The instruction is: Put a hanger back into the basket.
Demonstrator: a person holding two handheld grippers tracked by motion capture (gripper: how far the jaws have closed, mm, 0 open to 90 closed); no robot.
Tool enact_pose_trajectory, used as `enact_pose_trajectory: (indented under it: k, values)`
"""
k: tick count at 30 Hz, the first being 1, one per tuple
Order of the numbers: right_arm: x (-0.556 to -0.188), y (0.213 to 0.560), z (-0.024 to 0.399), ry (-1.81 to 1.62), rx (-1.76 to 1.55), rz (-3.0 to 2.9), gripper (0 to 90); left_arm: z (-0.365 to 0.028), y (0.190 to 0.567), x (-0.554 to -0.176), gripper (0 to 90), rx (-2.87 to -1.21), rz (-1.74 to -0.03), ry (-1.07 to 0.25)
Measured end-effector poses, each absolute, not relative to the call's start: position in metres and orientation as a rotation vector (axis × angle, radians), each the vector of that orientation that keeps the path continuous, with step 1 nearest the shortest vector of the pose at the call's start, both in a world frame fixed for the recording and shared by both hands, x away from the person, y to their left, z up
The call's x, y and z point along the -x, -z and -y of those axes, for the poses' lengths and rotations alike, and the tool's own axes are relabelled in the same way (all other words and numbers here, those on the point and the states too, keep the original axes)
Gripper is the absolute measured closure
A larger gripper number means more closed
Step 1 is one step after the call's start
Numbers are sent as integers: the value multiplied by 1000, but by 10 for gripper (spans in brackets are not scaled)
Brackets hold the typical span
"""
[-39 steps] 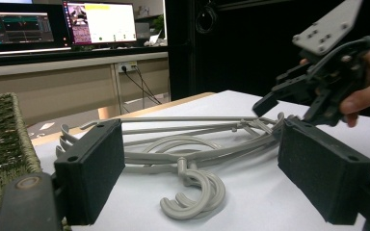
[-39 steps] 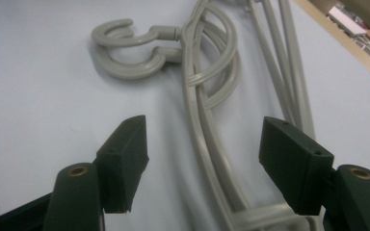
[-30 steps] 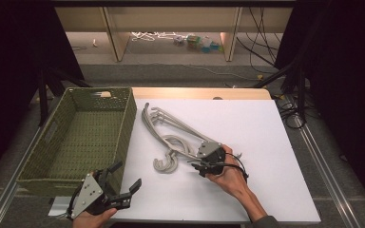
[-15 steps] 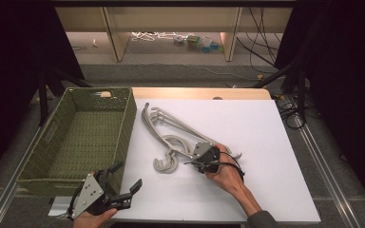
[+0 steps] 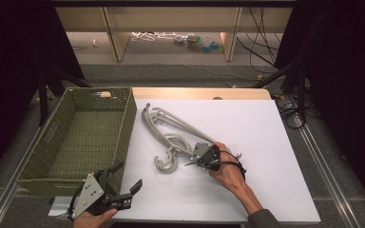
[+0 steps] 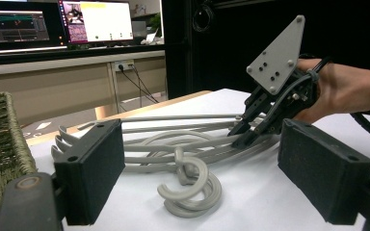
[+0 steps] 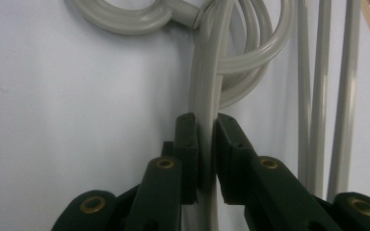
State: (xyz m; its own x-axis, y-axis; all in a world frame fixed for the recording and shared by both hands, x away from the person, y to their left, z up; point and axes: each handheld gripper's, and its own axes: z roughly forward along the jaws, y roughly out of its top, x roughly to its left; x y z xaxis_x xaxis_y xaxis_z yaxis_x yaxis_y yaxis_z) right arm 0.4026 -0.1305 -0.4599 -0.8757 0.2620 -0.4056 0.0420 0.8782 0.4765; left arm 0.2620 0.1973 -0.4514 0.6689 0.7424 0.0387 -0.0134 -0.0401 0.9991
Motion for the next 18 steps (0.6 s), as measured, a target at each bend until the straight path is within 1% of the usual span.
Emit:
enact_pose_trajectory:
  k: [7,16,18]
  values:
    - [-403,449,139,-622,-159,-2576,822,-197,452,-262,163,-1501,-634,-680]
    - [-406,419,163,-713,-62,-2549,830,-198,450,-262,164,-1507,-627,-689]
    - [-404,417,164,-719,-66,-2550,830,-197,449,-262,164,-1500,-631,-687]
